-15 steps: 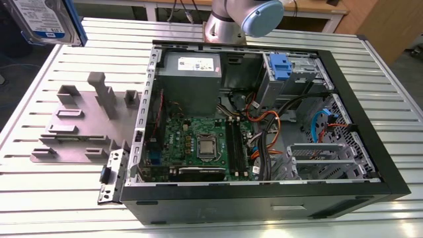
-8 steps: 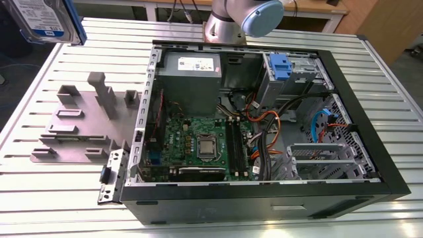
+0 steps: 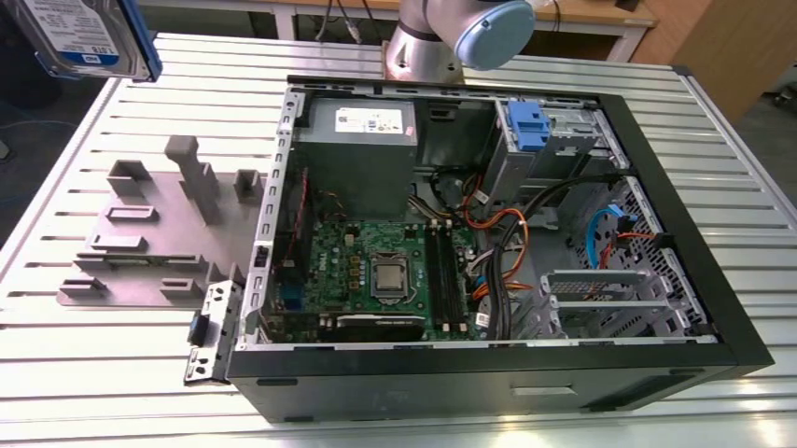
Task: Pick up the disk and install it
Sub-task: 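Pick up the disk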
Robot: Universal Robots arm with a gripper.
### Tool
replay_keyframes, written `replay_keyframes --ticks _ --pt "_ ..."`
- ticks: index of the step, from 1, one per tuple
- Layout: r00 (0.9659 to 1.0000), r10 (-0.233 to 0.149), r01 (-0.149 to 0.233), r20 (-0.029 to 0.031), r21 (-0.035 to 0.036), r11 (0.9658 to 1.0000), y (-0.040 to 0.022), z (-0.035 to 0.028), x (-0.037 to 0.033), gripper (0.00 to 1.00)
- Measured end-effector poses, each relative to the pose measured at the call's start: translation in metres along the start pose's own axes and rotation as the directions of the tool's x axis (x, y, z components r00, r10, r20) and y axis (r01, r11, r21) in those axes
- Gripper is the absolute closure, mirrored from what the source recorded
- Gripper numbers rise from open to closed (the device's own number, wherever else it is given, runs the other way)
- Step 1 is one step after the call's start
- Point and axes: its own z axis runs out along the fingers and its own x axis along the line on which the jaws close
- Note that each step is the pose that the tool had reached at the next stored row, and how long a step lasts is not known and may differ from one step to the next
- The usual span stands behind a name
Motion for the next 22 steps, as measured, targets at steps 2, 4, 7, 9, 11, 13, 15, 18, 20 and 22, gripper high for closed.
replay_keyframes --ticks 2,4,7,9,11,13,15,18,20,22 --pt "1.0000 0.000 0.000 -0.0001 -0.0001 1.0000 -0.0001 -0.0001 0.0000 0.64" --pt "1.0000 0.000 0.000 0.0000 -0.0001 1.0000 -0.0001 0.0000 0.0000 0.64" --pt "1.0000 0.000 0.000 -0.0001 -0.0001 1.0000 -0.0013 0.0000 -0.0001 0.64" --pt "1.0000 0.000 0.000 0.0000 0.0000 1.0000 -0.0020 0.0001 -0.0001 0.64" --pt "1.0000 0.000 0.000 -0.0001 -0.0001 1.0000 -0.0029 0.0001 -0.0001 0.64" --pt "1.0000 0.000 0.000 -0.0001 -0.0001 1.0000 -0.0040 0.0001 -0.0002 0.64" --pt "1.0000 0.000 0.000 -0.0001 -0.0001 1.0000 -0.0053 0.0002 -0.0002 0.64" --pt "1.0000 0.000 0.000 0.0000 0.0000 1.0000 -0.0075 0.0002 -0.0003 0.64" --pt "1.0000 0.000 0.000 0.0000 0.0000 1.0000 -0.0087 0.0003 -0.0005 0.64" --pt "1.0000 0.000 0.000 0.0000 -0.0001 1.0000 -0.0091 0.0002 -0.0003 0.64"
